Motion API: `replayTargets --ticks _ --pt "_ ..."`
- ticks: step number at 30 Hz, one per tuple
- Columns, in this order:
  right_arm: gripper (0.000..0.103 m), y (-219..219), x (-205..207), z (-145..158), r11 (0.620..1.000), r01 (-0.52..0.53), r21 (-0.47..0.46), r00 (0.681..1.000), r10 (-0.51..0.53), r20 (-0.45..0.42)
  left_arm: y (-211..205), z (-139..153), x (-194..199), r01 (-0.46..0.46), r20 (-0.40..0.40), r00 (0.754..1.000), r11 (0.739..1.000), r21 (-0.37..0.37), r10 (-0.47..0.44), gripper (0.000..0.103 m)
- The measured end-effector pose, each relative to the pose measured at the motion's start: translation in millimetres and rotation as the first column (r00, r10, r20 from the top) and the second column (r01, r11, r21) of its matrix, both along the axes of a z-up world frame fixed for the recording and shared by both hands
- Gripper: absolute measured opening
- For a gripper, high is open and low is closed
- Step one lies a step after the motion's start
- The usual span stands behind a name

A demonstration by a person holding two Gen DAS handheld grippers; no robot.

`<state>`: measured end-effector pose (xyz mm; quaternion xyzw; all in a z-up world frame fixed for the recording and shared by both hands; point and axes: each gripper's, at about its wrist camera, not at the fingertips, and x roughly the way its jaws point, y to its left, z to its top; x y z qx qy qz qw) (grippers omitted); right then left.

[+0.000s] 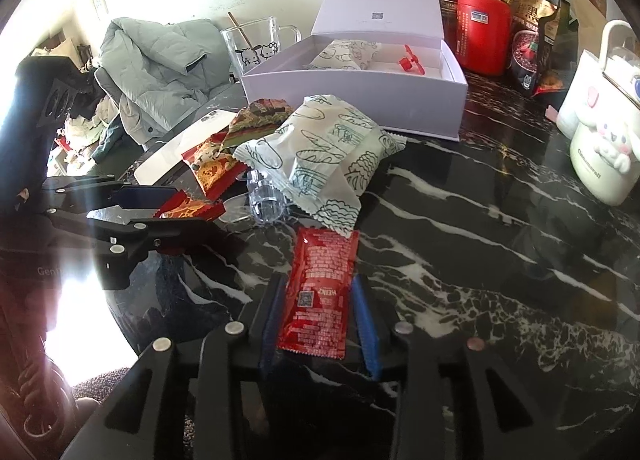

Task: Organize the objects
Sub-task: 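Lift the red sachet off the table with the right gripper, then grasp the red cartoon-print candy packet with the left gripper while the right holds the sachet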

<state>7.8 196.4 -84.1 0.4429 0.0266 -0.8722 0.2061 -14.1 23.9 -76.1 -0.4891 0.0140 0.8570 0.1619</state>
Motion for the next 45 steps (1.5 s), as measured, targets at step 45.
replayTargets --ticks 45 --pt "0.019 -0.9 29.4 36.5 0.996 -0.049 0.073 0.993 0.057 -0.107 5.9 29.5 22.7 0.018 -0.087 0.996 1.0 0.006 -0.018 0.059"
